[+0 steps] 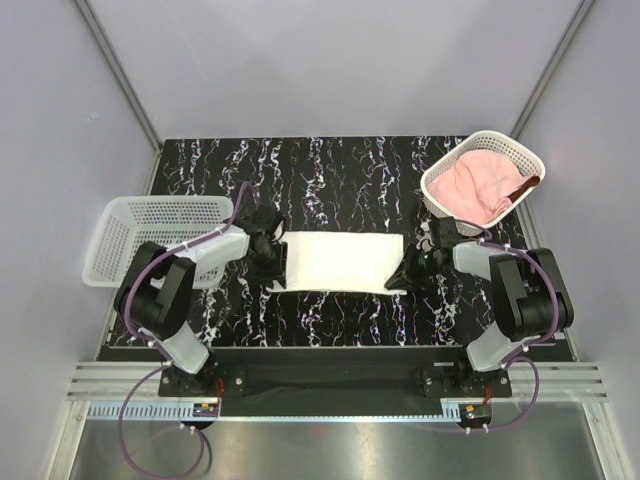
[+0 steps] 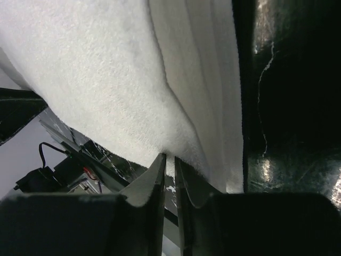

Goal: Fold and stack the towels
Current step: Fold the towel, then neatly place the folded towel into the bin

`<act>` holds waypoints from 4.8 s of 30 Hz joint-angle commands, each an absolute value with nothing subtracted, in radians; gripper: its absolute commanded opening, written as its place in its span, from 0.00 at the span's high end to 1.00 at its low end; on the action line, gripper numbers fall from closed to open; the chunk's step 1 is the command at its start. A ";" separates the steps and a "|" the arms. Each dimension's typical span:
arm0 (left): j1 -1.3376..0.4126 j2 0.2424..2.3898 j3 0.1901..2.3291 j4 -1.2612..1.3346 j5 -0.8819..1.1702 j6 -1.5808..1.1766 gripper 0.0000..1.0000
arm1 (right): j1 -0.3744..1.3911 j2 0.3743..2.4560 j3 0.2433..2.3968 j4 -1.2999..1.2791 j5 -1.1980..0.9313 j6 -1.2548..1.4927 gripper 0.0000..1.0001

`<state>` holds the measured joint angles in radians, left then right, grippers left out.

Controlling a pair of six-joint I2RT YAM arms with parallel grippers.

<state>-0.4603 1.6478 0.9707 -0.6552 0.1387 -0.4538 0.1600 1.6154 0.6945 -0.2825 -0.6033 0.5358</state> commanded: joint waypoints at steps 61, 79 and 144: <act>-0.324 1.815 1.092 -0.541 0.097 -0.479 0.44 | 0.169 1.200 0.736 -0.430 -0.483 0.416 0.31; -0.426 1.824 1.198 -0.709 -0.092 -0.529 1.00 | 0.169 1.166 0.739 -0.437 -0.488 0.420 0.07; 0.144 1.631 1.344 -0.851 -0.908 -0.155 1.00 | 0.169 1.071 0.729 -0.357 -0.578 0.436 0.00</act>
